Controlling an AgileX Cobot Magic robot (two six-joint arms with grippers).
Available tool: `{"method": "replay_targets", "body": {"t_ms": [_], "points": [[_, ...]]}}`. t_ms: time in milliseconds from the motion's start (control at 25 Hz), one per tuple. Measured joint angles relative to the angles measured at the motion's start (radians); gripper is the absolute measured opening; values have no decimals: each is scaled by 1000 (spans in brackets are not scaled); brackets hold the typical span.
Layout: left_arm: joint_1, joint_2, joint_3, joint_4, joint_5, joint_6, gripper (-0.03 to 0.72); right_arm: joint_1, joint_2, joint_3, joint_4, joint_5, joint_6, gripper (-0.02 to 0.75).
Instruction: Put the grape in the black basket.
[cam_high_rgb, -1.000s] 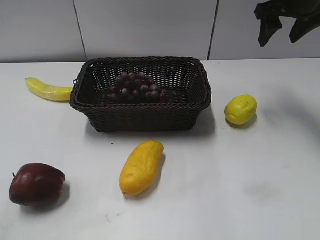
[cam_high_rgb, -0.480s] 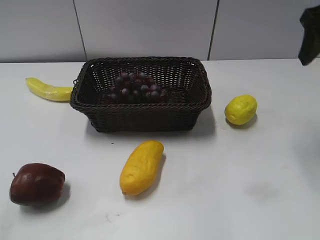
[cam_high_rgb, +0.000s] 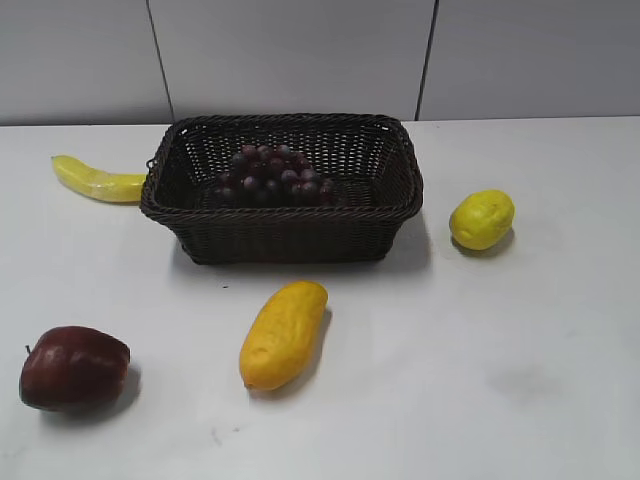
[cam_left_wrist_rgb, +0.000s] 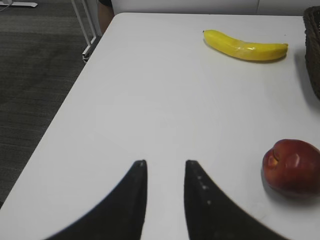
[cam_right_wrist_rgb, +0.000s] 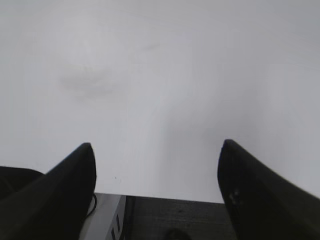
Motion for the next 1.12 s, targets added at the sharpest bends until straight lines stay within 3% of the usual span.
{"method": "replay_targets", "body": {"t_ms": [480, 1120], "points": [[0, 0, 0, 0, 0, 0, 229, 0, -373, 331, 4, -48, 1, 573], [0, 0, 0, 0, 0, 0, 229, 0, -853, 394, 26, -23, 2, 573]]}}
